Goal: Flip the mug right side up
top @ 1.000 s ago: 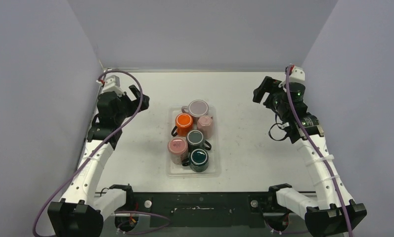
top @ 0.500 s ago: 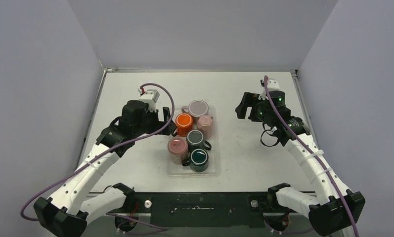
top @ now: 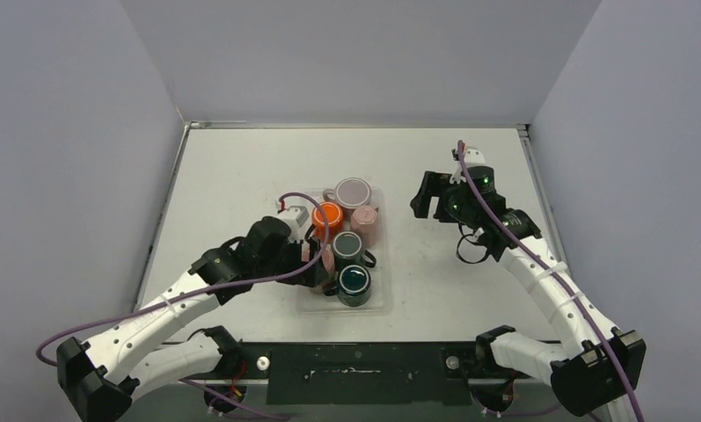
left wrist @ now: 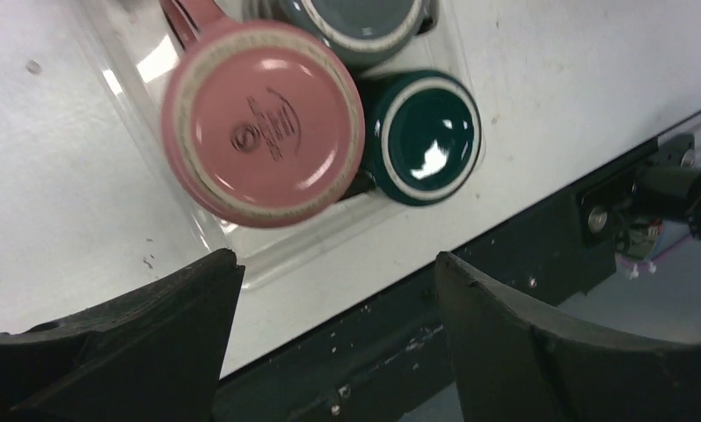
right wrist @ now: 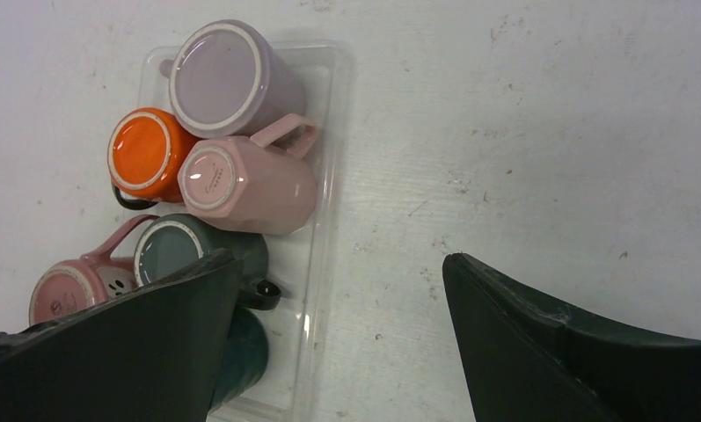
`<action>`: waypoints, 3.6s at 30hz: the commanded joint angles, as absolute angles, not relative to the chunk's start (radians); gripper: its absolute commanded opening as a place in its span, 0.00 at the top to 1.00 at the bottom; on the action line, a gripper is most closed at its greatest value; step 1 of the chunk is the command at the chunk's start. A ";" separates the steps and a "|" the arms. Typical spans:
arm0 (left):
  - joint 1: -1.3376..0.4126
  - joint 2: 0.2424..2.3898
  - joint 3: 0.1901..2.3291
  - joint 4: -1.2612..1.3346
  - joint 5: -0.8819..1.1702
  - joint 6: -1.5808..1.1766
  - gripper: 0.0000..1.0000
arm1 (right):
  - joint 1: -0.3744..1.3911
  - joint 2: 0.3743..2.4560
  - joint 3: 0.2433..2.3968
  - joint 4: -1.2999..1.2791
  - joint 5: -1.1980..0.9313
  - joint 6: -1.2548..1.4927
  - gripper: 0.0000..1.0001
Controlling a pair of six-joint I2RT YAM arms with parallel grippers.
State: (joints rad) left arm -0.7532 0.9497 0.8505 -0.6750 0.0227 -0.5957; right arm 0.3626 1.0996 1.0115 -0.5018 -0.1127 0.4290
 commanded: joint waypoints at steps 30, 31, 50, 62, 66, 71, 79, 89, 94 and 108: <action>-1.014 1.153 0.722 -0.253 -0.063 -0.371 0.10 | 0.472 1.040 0.899 -0.523 0.039 0.517 0.13; -1.007 1.161 0.721 -0.249 -0.040 -0.370 0.12 | 0.472 1.040 0.899 -0.525 0.044 0.517 0.13; -1.087 1.279 0.710 -0.231 0.020 -0.342 0.41 | 0.472 1.050 0.874 -0.542 0.081 0.516 0.13; -1.101 1.326 0.755 -0.230 -0.111 -0.361 0.69 | 0.471 1.060 0.871 -0.548 0.134 0.520 0.15; -1.101 1.315 0.750 -0.231 -0.102 -0.357 0.81 | 0.469 1.061 0.876 -0.548 0.147 0.520 0.15; -1.102 1.303 0.758 -0.218 -0.037 -0.285 1.00 | 0.471 1.060 0.877 -0.548 0.163 0.524 0.15; -1.101 1.237 0.802 -0.180 0.064 -0.255 1.00 | 0.469 1.007 0.872 -0.546 0.212 0.555 0.13; -0.936 1.116 1.002 -0.258 0.142 -0.220 1.00 | 0.454 0.910 0.991 -0.539 0.221 0.607 0.09; -0.817 1.130 1.086 -0.190 0.195 -0.323 1.00 | 0.449 0.902 1.102 -0.490 0.190 0.648 0.05; -0.583 1.195 1.216 0.286 0.333 -0.810 1.00 | 0.470 0.890 0.904 0.173 -0.384 0.823 0.10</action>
State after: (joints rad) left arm -0.5812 1.2049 1.1069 -0.0227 0.2485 -0.6552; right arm 0.4530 0.8738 1.0065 -0.1646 -0.1616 0.6872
